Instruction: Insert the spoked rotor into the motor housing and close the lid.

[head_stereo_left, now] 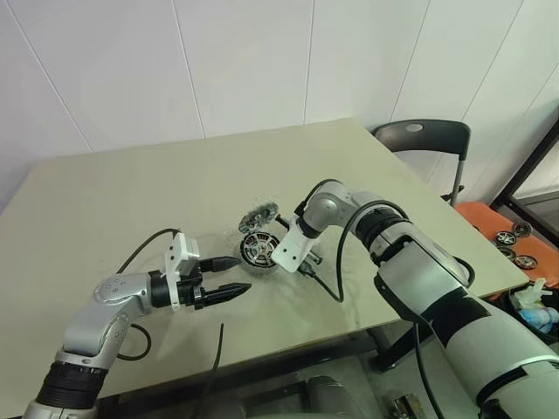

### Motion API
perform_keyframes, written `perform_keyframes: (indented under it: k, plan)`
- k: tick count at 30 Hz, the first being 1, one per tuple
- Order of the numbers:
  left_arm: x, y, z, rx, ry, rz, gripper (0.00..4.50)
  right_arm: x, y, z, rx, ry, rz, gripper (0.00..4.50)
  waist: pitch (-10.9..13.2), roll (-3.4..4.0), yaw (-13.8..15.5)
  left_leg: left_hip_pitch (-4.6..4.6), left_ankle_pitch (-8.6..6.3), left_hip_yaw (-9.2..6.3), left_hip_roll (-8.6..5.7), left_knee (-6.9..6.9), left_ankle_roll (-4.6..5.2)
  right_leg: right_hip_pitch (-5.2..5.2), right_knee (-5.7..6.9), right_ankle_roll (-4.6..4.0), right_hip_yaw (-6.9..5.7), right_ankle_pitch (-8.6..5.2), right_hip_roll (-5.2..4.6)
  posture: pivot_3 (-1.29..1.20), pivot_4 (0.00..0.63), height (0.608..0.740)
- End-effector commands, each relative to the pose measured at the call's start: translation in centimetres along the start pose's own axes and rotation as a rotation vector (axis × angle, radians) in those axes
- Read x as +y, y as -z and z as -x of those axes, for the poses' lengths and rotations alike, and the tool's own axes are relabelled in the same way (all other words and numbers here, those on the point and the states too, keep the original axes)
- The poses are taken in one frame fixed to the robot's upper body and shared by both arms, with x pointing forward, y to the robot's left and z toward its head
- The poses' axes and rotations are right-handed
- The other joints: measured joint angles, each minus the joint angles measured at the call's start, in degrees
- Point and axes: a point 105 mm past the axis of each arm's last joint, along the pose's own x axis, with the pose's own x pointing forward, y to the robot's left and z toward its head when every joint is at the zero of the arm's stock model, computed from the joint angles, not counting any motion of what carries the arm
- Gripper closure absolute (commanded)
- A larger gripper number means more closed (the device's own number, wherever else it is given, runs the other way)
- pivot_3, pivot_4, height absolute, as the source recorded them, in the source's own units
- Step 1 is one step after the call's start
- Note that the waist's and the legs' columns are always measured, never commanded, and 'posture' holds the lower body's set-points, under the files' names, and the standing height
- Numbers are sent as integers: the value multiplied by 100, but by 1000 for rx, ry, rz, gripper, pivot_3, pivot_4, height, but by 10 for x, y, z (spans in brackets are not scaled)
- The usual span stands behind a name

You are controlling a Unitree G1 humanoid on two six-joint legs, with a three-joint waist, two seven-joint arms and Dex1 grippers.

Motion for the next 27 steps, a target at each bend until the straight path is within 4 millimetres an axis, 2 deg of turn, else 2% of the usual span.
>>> perform_keyframes:
  k: [1, 5, 8, 11, 17, 22, 27]
  plan:
    - [0, -11, -1, -21, 5, -56, 1183, -24, -12, 17, -38, 56, 46, 4429, 0, 1, 5, -1, 0, 0, 0, 0, 0, -1, 0, 0, 0, 0, 0, 0, 0, 740]
    - [0, -11, -2, -24, 7, -56, 1183, -20, -12, 23, -62, 0, 10, 4429, 2, 2, 24, -6, 0, -2, -1, -2, 0, -2, -5, 5, -1, 2, -2, 0, 0, 740]
    - [1, -11, -3, -25, 9, -56, 1183, 6, -5, 35, -109, -231, -201, 4429, 9, 10, 55, -7, 0, -2, -2, -2, 0, -1, -10, 11, -2, 6, -5, 0, 0, 740]
    - [2, -11, -4, -27, 11, -56, 1183, 5, -4, 42, -119, -228, -241, 4429, 12, 15, 55, -7, 0, -5, -4, -1, 0, 3, -13, 12, -4, 7, -9, 0, 0, 740]
    - [2, -10, -9, -30, 32, -53, 1183, 18, 8, 52, -90, -251, -315, 4429, 18, 25, 43, -7, 0, -6, -4, -3, 0, -3, -5, 12, -6, 7, -5, 0, 0, 740]
    - [4, -12, -13, -32, 42, -59, 1183, 19, 5, 44, -143, -243, -397, 4429, 18, 24, 45, -7, 0, -5, -6, -2, 0, 0, -7, 13, -6, 7, -7, 0, 0, 740]
    - [4, -10, -14, -32, 42, -57, 1183, 1, -12, 26, -261, -206, -588, 4429, 18, 24, 20, -7, 0, -5, -4, -2, 0, -3, -4, 15, -4, 9, -6, 0, 0, 740]
